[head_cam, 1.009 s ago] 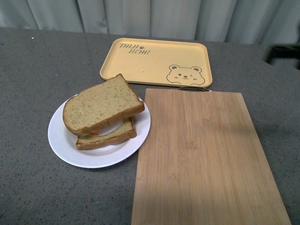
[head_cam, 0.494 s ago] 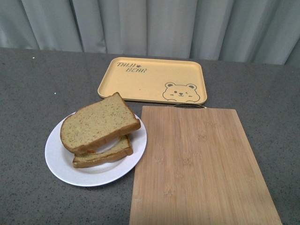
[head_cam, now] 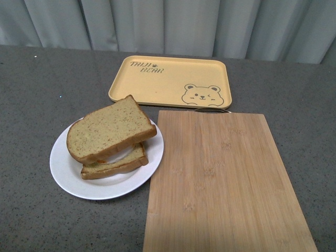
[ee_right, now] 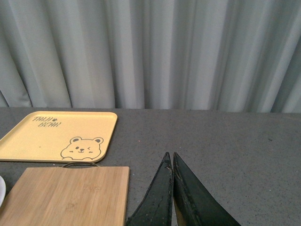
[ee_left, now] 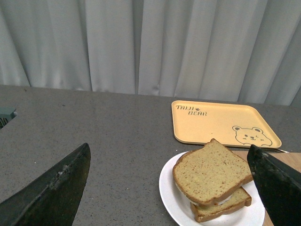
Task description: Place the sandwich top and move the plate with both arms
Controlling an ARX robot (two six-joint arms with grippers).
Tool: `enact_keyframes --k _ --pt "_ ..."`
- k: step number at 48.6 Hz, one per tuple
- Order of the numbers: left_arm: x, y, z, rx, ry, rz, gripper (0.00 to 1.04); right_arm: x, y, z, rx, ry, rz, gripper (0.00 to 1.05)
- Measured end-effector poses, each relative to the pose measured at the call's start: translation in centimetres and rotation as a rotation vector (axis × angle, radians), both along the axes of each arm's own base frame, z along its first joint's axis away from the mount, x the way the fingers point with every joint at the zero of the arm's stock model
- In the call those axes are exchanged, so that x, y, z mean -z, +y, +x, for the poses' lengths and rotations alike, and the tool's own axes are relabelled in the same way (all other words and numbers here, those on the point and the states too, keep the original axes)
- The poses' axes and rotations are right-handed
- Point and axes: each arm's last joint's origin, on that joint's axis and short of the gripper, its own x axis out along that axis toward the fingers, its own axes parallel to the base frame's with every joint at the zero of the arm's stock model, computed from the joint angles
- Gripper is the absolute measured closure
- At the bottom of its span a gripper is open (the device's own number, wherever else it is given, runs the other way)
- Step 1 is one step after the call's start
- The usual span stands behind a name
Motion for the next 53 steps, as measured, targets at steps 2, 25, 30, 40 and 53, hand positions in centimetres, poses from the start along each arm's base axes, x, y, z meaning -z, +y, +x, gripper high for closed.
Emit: enact_keyframes --k 2,25,30,40,53 --pt "0.0 0.0 0.0 0.000 0.000 0.000 0.07 0.0 0.0 -0.2 0.001 0.000 0.000 1.04" --pt "0.0 0.0 0.0 0.000 0.000 0.000 0.07 -0.5 0.0 -1.8 -0.001 -0.016 0.000 1.04" --pt "0.0 0.0 0.0 0.000 0.000 0.000 0.07 -0.5 0.0 -2.1 -0.001 -0.017 0.000 1.04" --pt "0.0 0.0 0.0 0.000 0.000 0.000 0.07 -0.5 0.0 -2.5 -0.001 -0.018 0.000 1.04" --pt "0.0 0.0 0.0 0.000 0.000 0.000 0.07 -0.5 0.0 -3.0 -0.002 -0.019 0.000 1.04"
